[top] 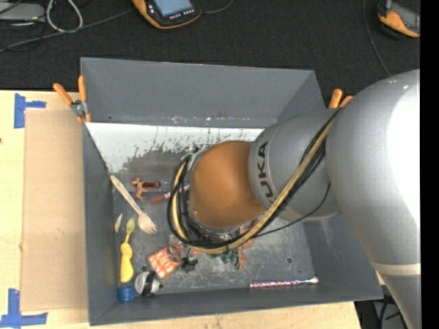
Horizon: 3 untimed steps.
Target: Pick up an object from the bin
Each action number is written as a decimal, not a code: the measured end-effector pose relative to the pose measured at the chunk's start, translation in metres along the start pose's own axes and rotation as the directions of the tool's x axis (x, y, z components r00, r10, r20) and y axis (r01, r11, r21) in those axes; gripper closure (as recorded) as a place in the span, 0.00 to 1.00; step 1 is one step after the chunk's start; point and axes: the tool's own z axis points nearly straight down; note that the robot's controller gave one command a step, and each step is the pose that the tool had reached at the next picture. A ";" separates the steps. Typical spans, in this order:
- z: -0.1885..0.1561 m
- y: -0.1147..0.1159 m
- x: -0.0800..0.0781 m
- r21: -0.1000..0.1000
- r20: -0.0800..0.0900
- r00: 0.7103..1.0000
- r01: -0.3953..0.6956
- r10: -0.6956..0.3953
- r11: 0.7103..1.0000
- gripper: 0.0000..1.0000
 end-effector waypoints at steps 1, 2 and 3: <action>-0.008 0.000 0.000 -0.001 -0.001 1.000 -0.004 0.004 1.000 1.00; -0.016 0.000 0.000 -0.001 0.000 1.000 -0.004 0.004 1.000 1.00; -0.057 0.001 0.003 -0.001 -0.009 1.000 -0.004 0.004 1.000 1.00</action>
Offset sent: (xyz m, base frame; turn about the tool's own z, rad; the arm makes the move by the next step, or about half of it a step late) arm -0.0004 -0.0001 0.0080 0.0027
